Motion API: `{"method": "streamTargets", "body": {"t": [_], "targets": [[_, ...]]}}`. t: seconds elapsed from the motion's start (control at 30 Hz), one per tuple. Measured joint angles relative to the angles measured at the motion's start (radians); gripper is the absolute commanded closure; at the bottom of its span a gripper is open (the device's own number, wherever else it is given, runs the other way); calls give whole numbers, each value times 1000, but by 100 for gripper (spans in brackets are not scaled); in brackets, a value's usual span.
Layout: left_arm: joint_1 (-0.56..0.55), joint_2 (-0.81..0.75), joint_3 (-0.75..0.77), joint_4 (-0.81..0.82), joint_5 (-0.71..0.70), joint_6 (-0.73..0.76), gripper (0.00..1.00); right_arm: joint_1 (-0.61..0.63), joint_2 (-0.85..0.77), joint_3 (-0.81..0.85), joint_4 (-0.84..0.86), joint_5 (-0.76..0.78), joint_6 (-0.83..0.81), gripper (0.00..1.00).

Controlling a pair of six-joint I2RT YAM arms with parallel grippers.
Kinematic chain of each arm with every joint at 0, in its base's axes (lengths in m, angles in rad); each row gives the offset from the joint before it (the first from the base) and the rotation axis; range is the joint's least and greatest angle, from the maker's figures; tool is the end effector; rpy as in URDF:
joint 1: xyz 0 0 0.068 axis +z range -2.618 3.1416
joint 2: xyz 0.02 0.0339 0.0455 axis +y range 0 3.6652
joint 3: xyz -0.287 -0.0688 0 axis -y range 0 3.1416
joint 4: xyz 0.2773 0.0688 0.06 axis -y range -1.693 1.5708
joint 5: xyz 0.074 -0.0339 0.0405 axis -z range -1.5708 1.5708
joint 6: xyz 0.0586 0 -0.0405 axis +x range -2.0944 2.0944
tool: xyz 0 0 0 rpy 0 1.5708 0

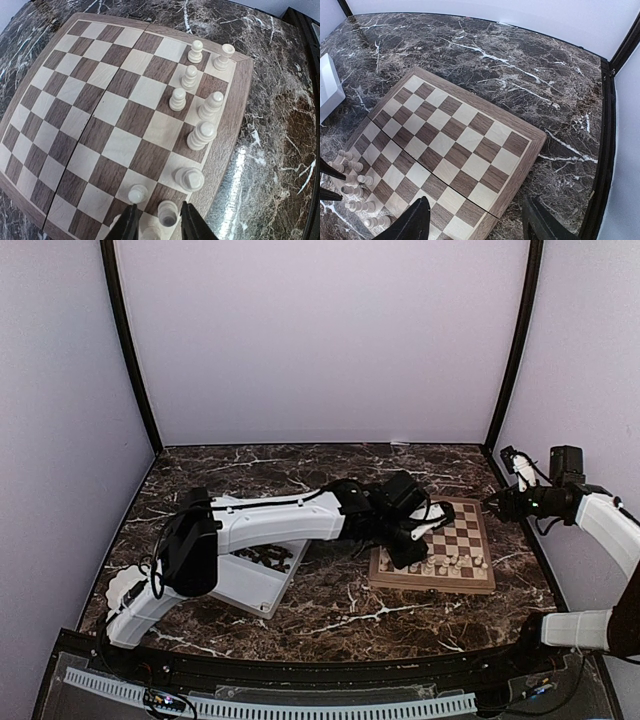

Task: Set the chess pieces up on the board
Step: Place the bishop on c1, then pick up the knight from the storage box.

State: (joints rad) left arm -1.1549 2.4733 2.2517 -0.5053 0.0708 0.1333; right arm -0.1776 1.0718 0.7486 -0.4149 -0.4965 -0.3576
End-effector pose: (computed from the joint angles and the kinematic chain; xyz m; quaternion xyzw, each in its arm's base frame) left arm 0.2499 -0.5761 0.2009 0.5591 0.7203 -0.2283 0.3413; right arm 0.2584 -0.0180 0.2499 -0.1786 0.8740 0.1131 0.4375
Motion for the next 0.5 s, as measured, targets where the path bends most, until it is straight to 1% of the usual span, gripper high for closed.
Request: {"method": "streamTargets", "body": {"t": [0.13, 0.27, 0.33, 0.43, 0.5], "targets": [[0, -34, -7, -29, -63, 0, 64, 0, 0, 0, 0, -1, 0, 36], [7, -164, -85, -80, -147, 8, 64, 0, 0, 0, -1, -5, -2, 38], [14, -256, -149, -98, -188, -1, 64, 0, 0, 0, -2, -9, -6, 39], [43, -438, -312, -117, -249, -42, 66, 0, 1, 0, -5, -26, -13, 39], [85, -563, -438, -135, -285, -97, 67, 0, 5, 1, -5, -34, -19, 40]]}}
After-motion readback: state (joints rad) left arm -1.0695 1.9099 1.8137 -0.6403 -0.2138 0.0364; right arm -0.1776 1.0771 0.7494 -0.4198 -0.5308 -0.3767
